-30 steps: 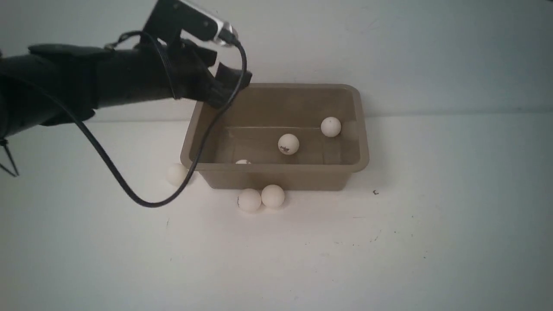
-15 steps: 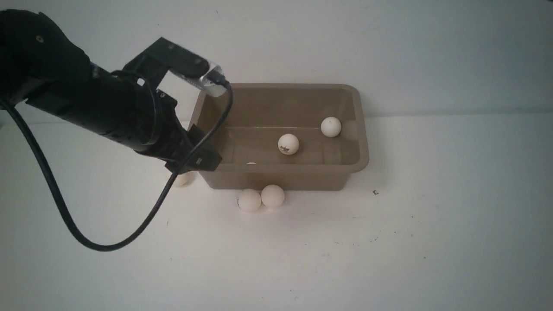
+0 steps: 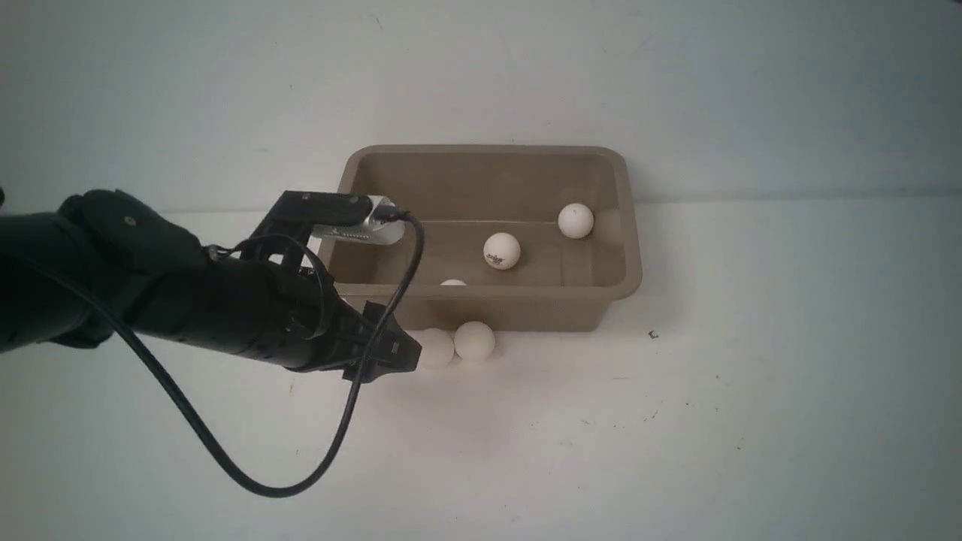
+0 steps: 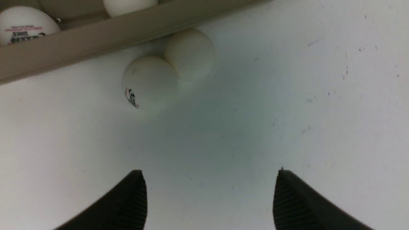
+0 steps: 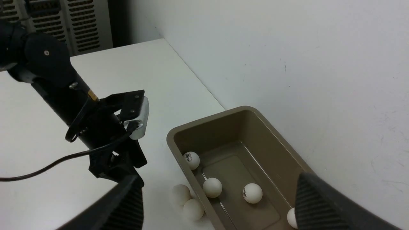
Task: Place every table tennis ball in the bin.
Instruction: Use the left arm to clamp the table tennis ball closest to it
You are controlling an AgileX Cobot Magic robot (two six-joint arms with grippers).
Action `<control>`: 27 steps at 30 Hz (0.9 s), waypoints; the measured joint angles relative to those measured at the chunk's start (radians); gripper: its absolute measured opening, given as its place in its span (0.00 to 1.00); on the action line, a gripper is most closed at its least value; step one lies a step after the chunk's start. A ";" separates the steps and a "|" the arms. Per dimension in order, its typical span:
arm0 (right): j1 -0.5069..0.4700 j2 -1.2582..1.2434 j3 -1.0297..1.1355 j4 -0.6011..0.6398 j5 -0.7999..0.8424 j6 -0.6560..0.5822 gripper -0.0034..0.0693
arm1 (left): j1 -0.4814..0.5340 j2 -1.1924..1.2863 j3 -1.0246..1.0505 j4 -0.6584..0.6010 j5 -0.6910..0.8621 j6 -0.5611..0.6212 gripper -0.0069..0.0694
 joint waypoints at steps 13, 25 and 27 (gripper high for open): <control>0.000 0.000 0.000 0.000 0.000 0.000 0.84 | -0.001 0.114 0.072 -0.670 -0.171 0.722 0.72; 0.000 0.000 0.000 -0.001 0.000 -0.001 0.84 | -0.121 0.181 0.072 -0.693 -0.201 0.859 0.62; 0.000 0.000 0.000 -0.001 0.000 -0.001 0.84 | -0.128 0.181 0.072 -0.693 -0.231 0.876 0.61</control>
